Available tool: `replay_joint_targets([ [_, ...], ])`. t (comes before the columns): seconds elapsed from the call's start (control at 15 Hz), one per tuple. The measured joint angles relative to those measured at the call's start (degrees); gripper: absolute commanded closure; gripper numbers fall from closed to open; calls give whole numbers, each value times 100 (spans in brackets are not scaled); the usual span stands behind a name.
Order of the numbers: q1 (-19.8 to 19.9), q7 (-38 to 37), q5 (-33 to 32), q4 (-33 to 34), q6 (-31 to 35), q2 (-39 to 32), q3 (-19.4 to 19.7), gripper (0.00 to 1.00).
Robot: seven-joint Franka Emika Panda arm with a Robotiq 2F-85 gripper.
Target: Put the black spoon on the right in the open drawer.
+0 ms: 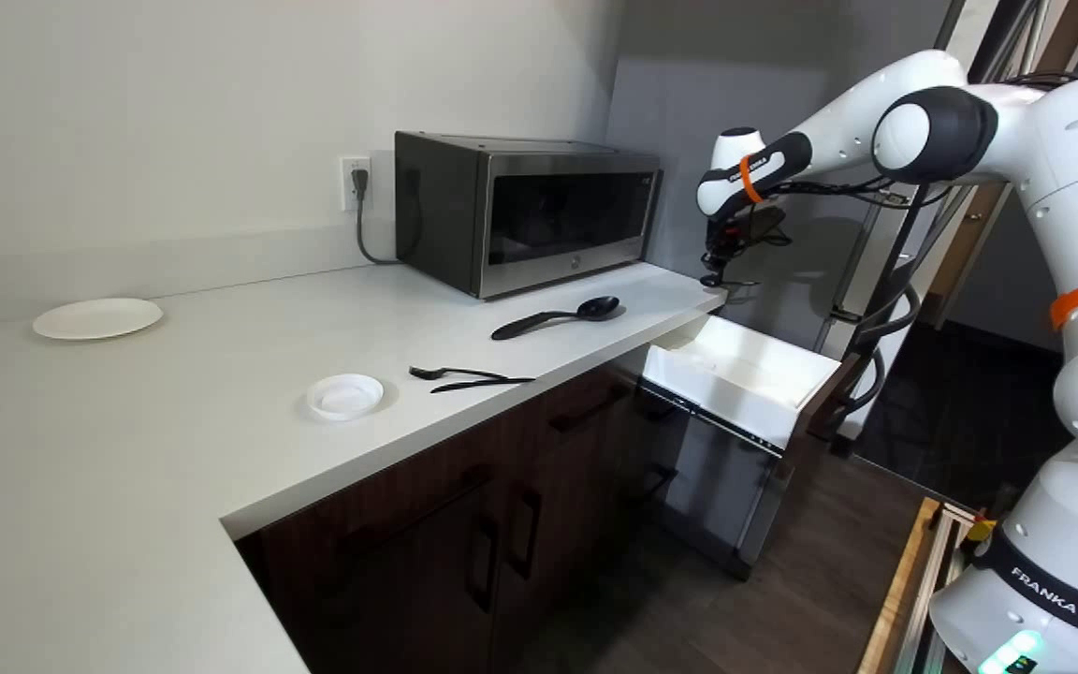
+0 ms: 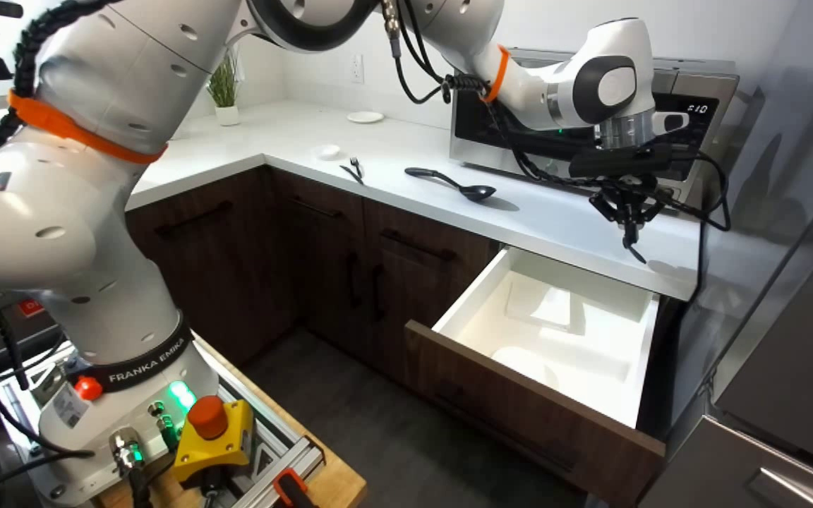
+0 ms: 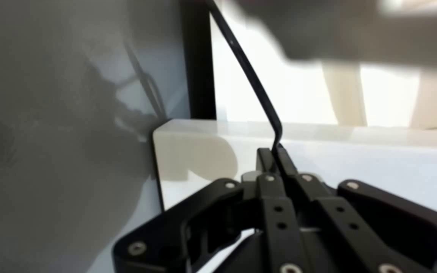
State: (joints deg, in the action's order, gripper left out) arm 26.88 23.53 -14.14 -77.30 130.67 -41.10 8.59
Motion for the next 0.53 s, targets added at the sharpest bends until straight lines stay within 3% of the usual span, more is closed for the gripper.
replay_joint_targets([
  [0.4,8,17,71,-1733,-539,1150,68,99],
  [0.47,-13,-43,88,-2044,-567,1319,112,71],
  [0.53,-30,-110,128,-2357,-578,1476,148,70],
])
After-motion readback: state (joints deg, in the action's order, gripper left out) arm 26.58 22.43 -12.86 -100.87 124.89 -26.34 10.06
